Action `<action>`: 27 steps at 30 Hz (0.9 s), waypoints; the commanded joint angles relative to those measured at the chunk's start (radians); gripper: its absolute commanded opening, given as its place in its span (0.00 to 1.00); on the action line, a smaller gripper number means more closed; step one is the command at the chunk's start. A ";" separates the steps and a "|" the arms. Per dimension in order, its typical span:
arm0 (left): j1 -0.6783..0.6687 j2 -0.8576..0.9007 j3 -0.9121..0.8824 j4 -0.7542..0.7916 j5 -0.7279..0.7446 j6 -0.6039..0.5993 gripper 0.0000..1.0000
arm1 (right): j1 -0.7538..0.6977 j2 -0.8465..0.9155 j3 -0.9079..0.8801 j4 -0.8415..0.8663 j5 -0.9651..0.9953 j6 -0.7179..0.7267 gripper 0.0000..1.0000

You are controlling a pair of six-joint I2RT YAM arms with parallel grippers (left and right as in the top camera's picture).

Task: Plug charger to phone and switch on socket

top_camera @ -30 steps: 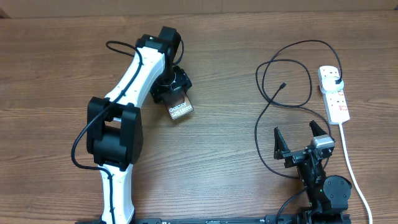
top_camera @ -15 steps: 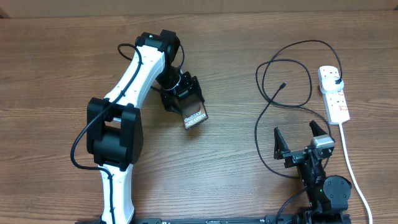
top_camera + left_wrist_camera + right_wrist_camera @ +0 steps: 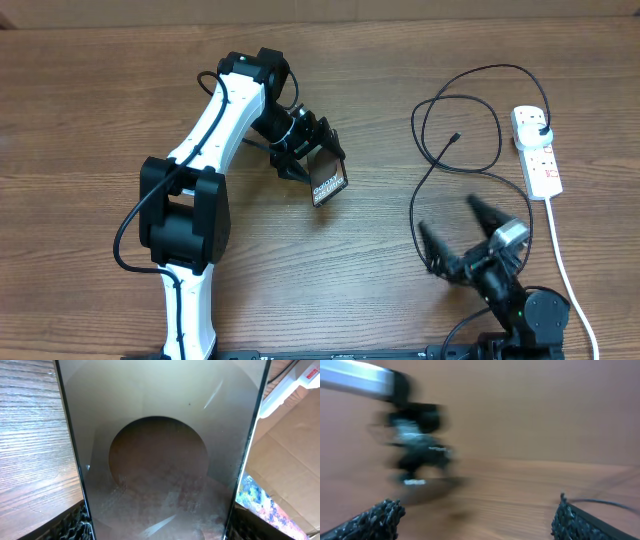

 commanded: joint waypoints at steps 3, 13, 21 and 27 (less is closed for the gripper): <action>-0.006 -0.006 0.029 0.004 0.059 0.026 0.75 | 0.005 -0.010 -0.010 0.004 -0.389 0.231 1.00; -0.006 -0.006 0.029 0.007 0.060 0.026 0.75 | 0.004 0.022 0.044 0.095 -0.123 0.497 1.00; -0.006 -0.006 0.029 0.008 0.059 0.027 0.75 | 0.004 0.308 0.386 -0.157 -0.090 0.510 1.00; -0.006 -0.006 0.029 0.019 0.059 0.026 0.75 | 0.005 0.620 0.706 -0.258 -0.260 0.510 1.00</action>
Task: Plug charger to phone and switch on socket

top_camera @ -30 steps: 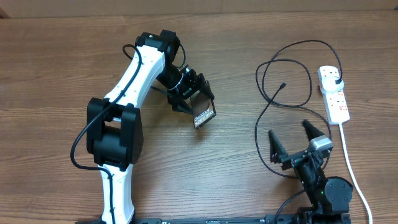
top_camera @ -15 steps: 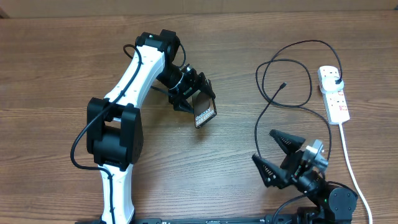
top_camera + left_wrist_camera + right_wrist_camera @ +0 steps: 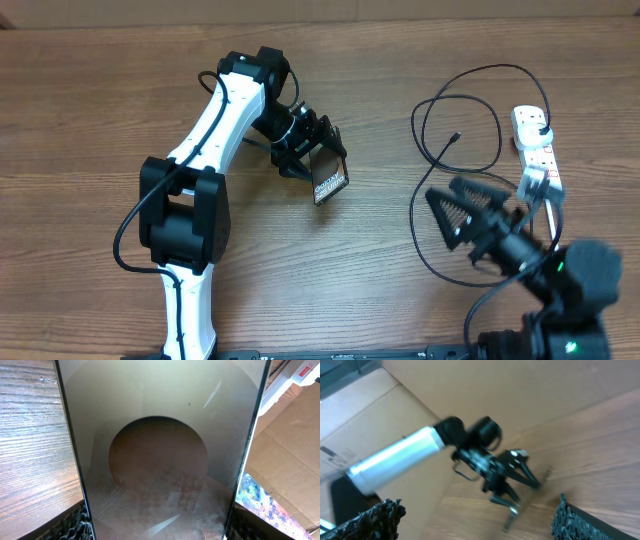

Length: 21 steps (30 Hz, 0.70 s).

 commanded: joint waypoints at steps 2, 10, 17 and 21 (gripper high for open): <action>-0.006 -0.006 0.027 0.002 0.046 0.016 0.75 | 0.005 0.153 0.146 -0.009 -0.191 0.008 1.00; -0.006 -0.006 0.027 0.010 0.046 0.015 0.75 | 0.011 0.346 0.158 0.045 -0.144 0.008 1.00; -0.006 -0.006 0.027 0.016 0.045 0.011 0.75 | 0.264 0.410 0.158 -0.226 0.304 0.016 1.00; -0.006 -0.006 0.027 0.017 0.046 0.007 0.75 | 0.501 0.411 0.158 -0.265 0.641 0.145 1.00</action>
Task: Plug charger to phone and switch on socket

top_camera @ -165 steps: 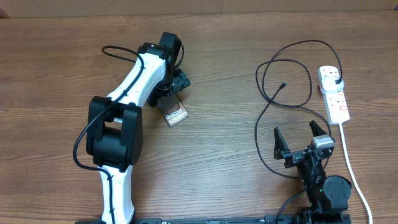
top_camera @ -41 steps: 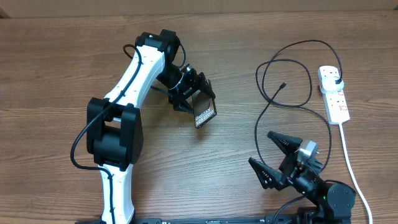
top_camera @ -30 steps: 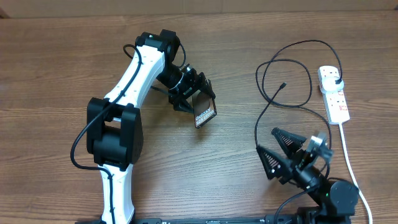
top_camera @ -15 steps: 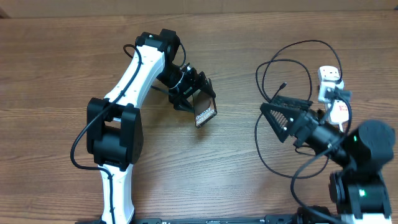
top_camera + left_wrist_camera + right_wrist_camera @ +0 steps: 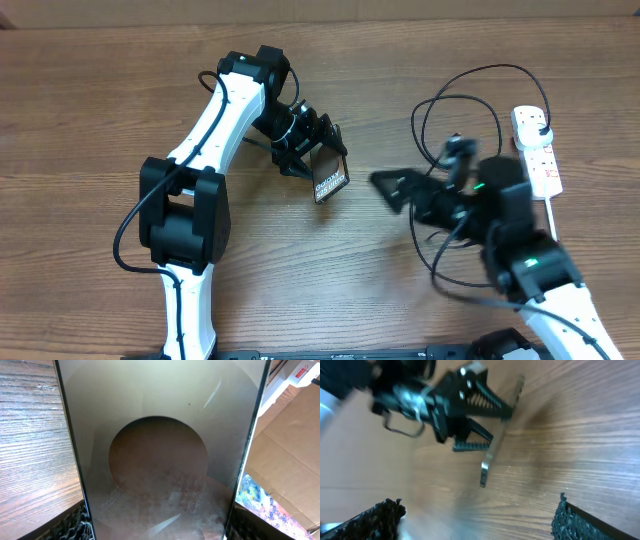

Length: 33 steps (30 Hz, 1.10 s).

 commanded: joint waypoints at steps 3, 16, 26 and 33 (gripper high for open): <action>-0.006 -0.006 0.027 0.004 0.046 0.007 0.75 | 0.282 0.014 0.011 -0.019 0.557 0.192 0.99; -0.006 -0.006 0.027 0.019 0.045 -0.003 0.75 | 0.478 0.359 0.011 0.282 0.804 0.282 1.00; -0.006 -0.006 0.027 0.018 0.046 -0.003 0.75 | 0.478 0.505 0.011 0.458 0.805 0.281 0.68; -0.006 -0.006 0.027 0.017 0.046 -0.004 0.75 | 0.478 0.525 0.011 0.550 0.808 0.278 0.45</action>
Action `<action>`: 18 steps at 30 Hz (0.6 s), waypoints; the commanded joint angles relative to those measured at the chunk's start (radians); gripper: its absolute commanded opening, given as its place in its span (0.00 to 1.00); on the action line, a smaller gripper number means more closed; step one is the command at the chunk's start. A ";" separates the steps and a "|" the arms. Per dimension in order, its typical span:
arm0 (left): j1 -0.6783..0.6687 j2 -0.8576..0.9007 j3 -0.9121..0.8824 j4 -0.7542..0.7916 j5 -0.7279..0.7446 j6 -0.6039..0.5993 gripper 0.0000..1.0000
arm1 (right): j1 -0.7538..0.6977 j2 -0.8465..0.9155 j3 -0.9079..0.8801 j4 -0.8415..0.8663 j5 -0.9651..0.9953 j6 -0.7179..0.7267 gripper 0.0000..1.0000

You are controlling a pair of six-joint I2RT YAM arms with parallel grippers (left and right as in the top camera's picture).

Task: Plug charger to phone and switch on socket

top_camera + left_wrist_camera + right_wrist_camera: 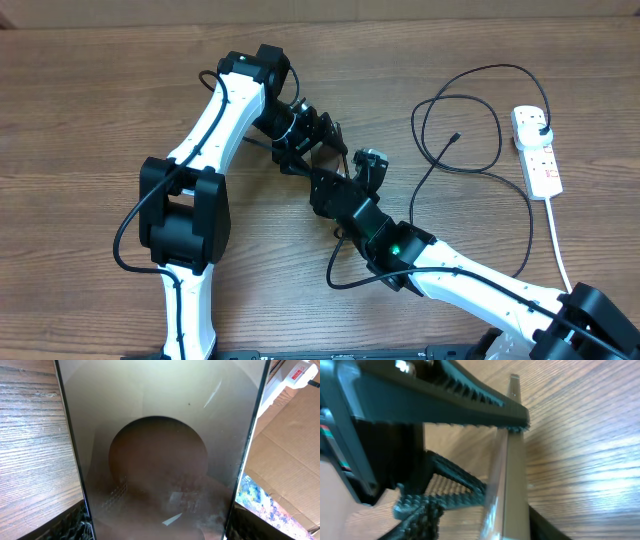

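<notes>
The phone [160, 435] fills the left wrist view, screen toward the camera, with my left gripper [160, 525] shut on its side edges. In the overhead view my left gripper [312, 145] holds it above the table's middle. My right gripper [325, 188] has reached it there and hides most of it. The right wrist view shows the phone [512, 460] edge-on between my right gripper's [485, 520] open fingers, with a gap on the left side. The black charger cable [480, 170] loops at right, its free plug [455, 137] on the table. It runs to the white socket strip [535, 150].
The left arm [215, 120] stretches from the near edge up to the middle. The right arm [470, 280] crosses low from the right corner toward the middle. A second black cable [345, 270] hangs under the right arm. Cardboard [290, 460] shows beyond the phone.
My right gripper has moved left from beside the cable loop to the phone, and its fingers now straddle the phone's edge. The left gripper still holds the phone in the same place.
My left gripper held the phone above the table's middle at every moment. My right gripper was first low at the near right, open. Then it was raised near the cable loop, then pointing left toward the phone, and now it is around the phone.
</notes>
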 commanded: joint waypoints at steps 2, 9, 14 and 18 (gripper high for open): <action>-0.006 -0.006 0.026 -0.004 0.046 -0.003 0.76 | 0.003 0.000 0.011 0.035 0.020 0.000 0.37; -0.006 -0.006 0.026 -0.004 0.046 -0.003 0.77 | 0.003 0.000 0.011 0.023 0.020 -0.012 0.16; 0.001 -0.006 0.026 -0.003 0.046 -0.003 0.88 | 0.003 -0.008 0.011 0.023 0.020 -0.034 0.09; 0.045 -0.006 0.032 0.000 0.047 0.003 1.00 | -0.006 -0.053 0.011 0.017 0.048 -0.121 0.04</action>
